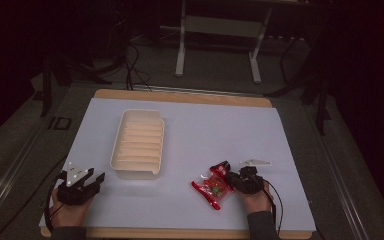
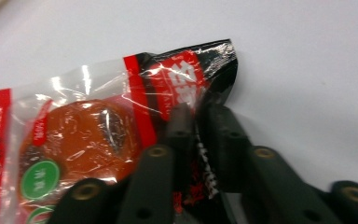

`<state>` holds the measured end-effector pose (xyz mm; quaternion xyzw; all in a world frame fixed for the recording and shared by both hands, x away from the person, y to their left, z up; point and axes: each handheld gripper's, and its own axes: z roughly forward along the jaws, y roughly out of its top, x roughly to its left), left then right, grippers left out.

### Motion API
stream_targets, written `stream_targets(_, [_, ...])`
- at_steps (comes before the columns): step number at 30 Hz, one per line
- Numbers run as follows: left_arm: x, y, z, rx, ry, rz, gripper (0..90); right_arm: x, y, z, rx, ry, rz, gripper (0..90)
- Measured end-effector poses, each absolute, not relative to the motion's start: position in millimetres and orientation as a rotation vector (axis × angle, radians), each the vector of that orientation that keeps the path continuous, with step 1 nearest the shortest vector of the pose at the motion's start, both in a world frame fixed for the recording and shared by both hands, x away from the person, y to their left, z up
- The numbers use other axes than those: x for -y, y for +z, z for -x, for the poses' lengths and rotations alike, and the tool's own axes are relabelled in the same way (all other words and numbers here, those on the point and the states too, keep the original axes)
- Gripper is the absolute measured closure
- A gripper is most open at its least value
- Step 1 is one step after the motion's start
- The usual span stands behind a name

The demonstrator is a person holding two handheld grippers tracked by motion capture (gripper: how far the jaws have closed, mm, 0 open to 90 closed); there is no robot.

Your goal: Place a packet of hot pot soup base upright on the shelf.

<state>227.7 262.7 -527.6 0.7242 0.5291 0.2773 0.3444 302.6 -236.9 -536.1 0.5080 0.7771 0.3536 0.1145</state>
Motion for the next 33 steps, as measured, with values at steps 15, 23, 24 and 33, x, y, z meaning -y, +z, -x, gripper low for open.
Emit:
stream_targets(15, [-263.8, -526.9, -226.9, -1.378, 0.724, -1.871, 55.7, 234.9, -526.6, -299.6, -2.259, 1.053, -1.448, 85.7])
stream_targets(23, [-264.1, -526.8, -226.8, -1.381, 0.724, -1.869, 55.7, 232.6, -516.3, -298.6, -2.254, 1.075, -1.413, 86.0])
stream_targets(24, [-264.1, -526.8, -226.8, -1.381, 0.724, -1.869, 55.7, 232.2, -515.0, -298.5, -2.253, 1.075, -1.408, 85.9])
stream_targets(33, [-264.4, -526.7, -227.0, -1.383, 0.725, -1.866, 55.7, 228.6, -507.5, -299.0, -2.258, 1.082, -1.376, 86.4])
